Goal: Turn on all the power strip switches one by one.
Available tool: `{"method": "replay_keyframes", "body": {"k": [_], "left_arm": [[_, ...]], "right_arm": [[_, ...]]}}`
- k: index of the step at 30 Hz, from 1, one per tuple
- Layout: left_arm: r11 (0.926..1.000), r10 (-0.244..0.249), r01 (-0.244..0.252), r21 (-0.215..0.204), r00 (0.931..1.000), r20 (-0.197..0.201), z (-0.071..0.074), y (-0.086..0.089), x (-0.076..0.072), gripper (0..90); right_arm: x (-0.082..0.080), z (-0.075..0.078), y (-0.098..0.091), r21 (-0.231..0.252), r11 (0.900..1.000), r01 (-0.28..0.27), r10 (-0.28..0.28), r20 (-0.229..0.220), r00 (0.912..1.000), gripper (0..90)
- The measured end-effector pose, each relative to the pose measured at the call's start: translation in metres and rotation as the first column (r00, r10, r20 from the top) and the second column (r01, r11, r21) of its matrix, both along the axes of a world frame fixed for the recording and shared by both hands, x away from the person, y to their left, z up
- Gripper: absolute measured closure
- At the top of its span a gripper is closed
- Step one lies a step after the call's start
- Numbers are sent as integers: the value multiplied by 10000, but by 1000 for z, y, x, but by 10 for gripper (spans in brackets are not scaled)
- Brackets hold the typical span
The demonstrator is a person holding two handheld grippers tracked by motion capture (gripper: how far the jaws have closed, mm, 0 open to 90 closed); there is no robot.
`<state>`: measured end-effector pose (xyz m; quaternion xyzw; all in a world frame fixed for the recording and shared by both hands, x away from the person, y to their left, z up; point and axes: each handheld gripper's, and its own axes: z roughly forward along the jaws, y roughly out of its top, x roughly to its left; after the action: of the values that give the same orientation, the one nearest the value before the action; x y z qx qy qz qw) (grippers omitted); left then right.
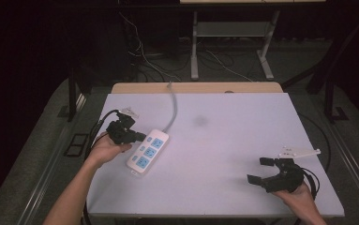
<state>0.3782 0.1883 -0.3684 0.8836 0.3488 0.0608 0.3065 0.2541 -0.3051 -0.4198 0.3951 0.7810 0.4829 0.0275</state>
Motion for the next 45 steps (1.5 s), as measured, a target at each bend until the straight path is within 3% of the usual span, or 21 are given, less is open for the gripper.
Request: {"method": "replay_keyframes", "body": {"k": [14,45], "left_arm": [[9999,-85,83,92,9997,213,12,-7,11,896],[9993,82,-87,356,9999,134,-15,-16,28,895]], "right_arm": [[0,0,-1,31,10000,5,-5,-15,10000,6],[0,-1,-3,2,10000,19,-19,-42,10000,6]]}}
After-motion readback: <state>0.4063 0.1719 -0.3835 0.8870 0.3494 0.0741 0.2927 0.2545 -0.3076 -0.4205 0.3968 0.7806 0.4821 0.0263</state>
